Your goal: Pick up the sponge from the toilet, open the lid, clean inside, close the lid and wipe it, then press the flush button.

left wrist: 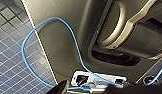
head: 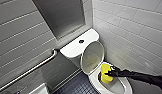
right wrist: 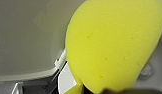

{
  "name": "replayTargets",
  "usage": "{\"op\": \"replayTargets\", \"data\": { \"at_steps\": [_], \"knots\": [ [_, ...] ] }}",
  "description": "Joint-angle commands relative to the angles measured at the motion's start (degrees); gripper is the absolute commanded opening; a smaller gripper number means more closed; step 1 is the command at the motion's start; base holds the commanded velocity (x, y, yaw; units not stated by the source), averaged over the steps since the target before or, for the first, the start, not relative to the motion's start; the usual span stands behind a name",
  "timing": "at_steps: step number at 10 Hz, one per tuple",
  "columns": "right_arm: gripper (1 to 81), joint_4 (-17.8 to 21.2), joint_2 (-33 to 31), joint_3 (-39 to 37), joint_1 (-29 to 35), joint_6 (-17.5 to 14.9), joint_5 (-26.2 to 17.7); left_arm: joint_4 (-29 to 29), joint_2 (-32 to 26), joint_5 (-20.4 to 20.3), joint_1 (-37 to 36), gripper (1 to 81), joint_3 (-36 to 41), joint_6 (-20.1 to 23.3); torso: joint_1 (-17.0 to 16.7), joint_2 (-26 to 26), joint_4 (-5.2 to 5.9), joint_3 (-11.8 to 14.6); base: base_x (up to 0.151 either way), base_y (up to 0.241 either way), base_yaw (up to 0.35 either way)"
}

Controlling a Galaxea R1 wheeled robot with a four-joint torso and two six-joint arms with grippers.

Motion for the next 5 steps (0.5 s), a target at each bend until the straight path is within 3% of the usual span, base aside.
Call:
{"op": "replayTargets", "data": {
  "at_steps": [1, 5],
  "knots": [
    [1.0, -0.7, 5.6, -6.6, 8.9, 0.0, -6.3, -0.5, -0.8, 4.8, 1.7, 81.1, -0.1, 0.2, 0.0, 0.0, 0.00, 0.0, 0.000, 0.000, 0.000],
    [1.0, -1.7, 10.9, -14.7, 9.3, 0.0, -6.3, -0.6, -1.1, 4.9, 1.7, 81.1, -0.1, 0.2, 0.0, 0.0, 0.00, 0.0, 0.000, 0.000, 0.000]
  ]
}}
